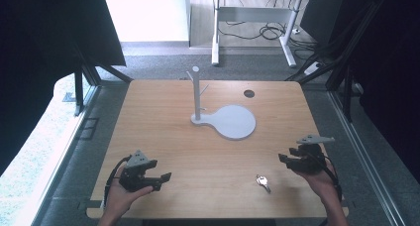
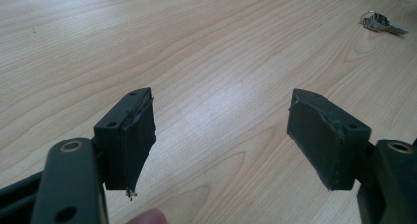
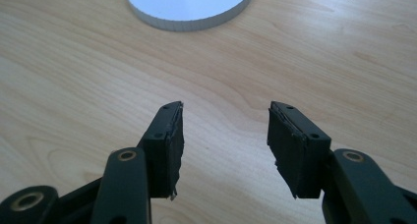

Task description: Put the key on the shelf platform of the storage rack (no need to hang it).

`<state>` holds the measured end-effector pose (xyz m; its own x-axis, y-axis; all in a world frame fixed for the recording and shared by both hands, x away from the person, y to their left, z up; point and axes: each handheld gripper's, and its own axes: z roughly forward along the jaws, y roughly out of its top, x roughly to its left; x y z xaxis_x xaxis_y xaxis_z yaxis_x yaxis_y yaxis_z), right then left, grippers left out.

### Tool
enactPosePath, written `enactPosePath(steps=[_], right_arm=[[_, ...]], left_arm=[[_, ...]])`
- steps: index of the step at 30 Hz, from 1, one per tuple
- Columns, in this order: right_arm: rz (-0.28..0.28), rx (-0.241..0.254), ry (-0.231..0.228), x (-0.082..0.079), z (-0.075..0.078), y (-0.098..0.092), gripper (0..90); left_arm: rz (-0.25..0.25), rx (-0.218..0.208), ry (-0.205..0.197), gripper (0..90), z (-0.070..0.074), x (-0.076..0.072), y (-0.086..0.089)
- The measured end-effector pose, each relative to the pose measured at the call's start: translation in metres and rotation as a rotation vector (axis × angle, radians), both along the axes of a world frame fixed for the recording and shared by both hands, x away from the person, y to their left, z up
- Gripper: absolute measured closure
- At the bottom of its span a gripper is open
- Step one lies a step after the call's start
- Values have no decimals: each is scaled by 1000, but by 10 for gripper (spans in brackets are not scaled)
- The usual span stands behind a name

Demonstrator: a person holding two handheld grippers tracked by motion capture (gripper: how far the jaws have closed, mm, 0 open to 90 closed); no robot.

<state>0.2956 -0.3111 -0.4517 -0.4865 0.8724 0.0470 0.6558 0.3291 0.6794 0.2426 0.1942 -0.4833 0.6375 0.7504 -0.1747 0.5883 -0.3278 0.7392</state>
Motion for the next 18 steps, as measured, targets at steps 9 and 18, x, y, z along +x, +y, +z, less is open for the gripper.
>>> enactPosePath(steps=[9, 18], right_arm=[[56, -10, 59, -3, -1, 4, 511], [108, -42, 75, -2, -1, 18, 514]], left_arm=[[3, 0, 4, 267, 0, 1, 0], [4, 1, 1, 267, -1, 1, 0]])
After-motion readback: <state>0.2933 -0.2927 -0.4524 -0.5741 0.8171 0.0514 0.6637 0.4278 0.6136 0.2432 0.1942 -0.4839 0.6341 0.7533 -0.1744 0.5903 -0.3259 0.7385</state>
